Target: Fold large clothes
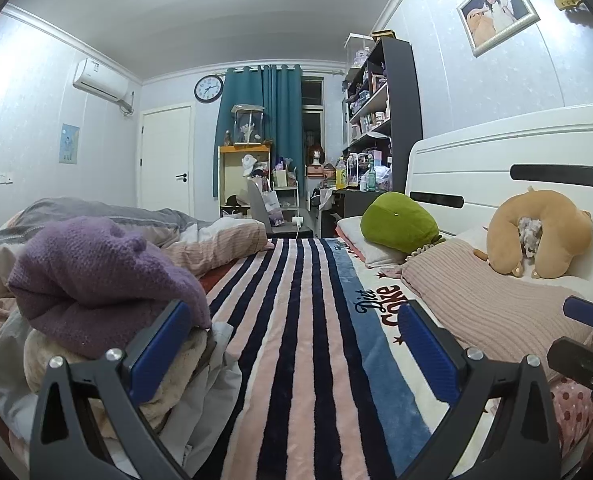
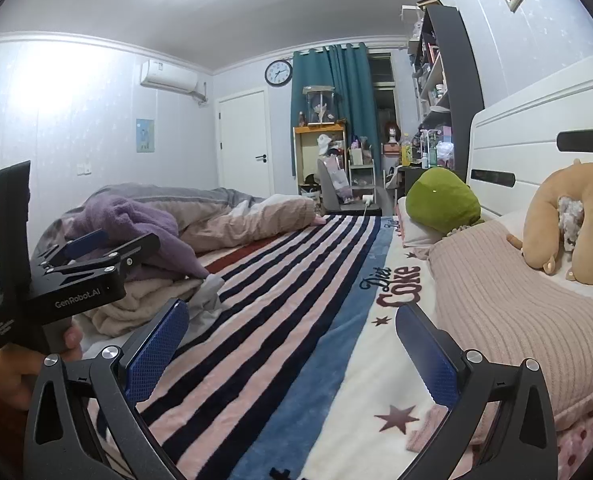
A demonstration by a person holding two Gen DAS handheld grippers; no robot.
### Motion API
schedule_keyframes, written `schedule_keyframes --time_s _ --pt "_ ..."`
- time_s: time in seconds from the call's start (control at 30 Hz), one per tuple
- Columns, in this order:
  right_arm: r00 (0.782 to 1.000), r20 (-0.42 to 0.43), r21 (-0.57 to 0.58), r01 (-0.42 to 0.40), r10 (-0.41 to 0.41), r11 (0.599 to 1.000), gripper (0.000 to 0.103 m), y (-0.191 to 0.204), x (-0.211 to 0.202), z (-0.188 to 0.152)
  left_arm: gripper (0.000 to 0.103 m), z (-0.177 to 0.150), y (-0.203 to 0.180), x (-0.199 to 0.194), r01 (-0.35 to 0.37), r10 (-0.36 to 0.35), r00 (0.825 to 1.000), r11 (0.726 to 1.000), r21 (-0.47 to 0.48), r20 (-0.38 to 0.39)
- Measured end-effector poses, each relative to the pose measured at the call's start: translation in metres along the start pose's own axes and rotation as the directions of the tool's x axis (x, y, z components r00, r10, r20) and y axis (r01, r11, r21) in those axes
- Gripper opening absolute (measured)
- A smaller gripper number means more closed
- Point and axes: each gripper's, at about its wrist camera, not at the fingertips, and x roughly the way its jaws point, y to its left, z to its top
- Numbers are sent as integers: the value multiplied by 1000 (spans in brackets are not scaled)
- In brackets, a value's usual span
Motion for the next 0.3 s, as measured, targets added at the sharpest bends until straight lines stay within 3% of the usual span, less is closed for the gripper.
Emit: schedule_keyframes --time_s 0.17,0.3 --pt "1000 0 3 0 0 1000 103 -1 0 0 102 1 -1 2 25 -25 1000 1000 3 -7" --pt "1000 1 3 4 -4 1000 103 -1 -2 1 102 0 -2 2 4 -4 1000 1000 8 -1"
